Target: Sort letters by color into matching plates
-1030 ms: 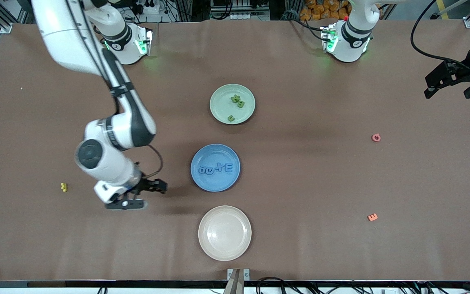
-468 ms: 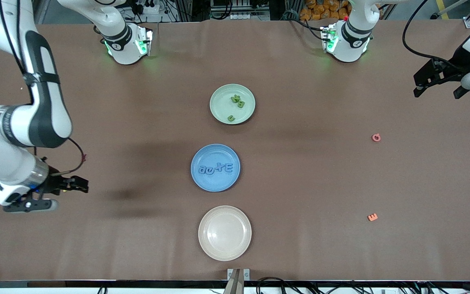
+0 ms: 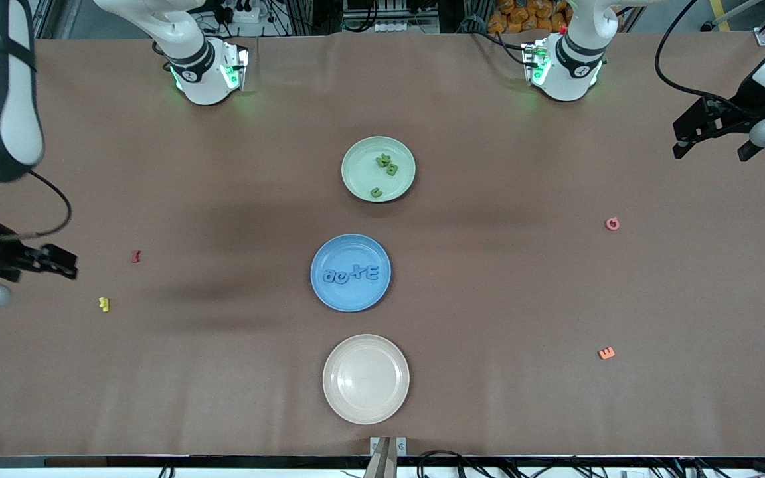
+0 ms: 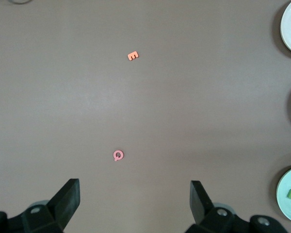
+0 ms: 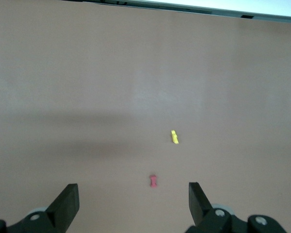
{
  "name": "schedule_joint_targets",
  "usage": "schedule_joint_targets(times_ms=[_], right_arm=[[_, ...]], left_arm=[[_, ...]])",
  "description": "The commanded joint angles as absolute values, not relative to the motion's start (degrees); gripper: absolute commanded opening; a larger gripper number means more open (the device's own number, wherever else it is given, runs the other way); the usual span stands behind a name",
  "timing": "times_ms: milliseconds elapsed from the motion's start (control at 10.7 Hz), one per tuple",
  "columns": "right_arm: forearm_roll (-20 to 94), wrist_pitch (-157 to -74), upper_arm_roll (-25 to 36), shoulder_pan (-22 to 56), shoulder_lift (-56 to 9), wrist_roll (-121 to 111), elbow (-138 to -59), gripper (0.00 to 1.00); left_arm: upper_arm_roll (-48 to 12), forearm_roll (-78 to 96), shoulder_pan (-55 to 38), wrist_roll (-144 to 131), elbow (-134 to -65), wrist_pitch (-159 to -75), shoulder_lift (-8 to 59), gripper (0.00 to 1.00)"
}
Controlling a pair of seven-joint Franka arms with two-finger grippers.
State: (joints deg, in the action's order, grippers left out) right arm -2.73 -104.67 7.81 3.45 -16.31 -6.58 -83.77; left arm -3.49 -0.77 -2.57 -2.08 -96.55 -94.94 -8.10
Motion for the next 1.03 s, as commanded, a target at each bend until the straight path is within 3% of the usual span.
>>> schedule_joint_targets(times_ms=[0, 281, 468, 655, 936], right_arm=[[-5.18, -97.93, 7.29, 3.25, -8.46, -6.42, -83.94, 1.0], [-5.01, -91.87, 7.21, 3.08, -2.48, -6.15, -83.94, 1.0], [-5.01, -90.88, 7.21, 3.16, -2.55, -5.46, -82.98, 1.0], [-5.01, -84.76, 7.21, 3.69, -4.12, -2.21, -76.76, 1.0], [-4.92, -85.68, 7.29, 3.87, -4.39, -0.44, -79.09, 1.0]], left_arm=[[-3.6, -0.7, -2.02, -1.14, -95.36, -93.69, -7.82, 1.0], [-3.52, -0.62, -1.85, -1.14, -95.45, -93.69, -7.74, 1.0], [-3.52, -0.62, -1.85, -0.97, -95.54, -93.69, -7.73, 1.0], [-3.52, -0.27, -1.85, -0.7, -95.45, -93.78, -7.82, 1.0], [-3.52, 0.17, -1.76, -0.53, -95.54, -93.69, -7.74, 1.0]])
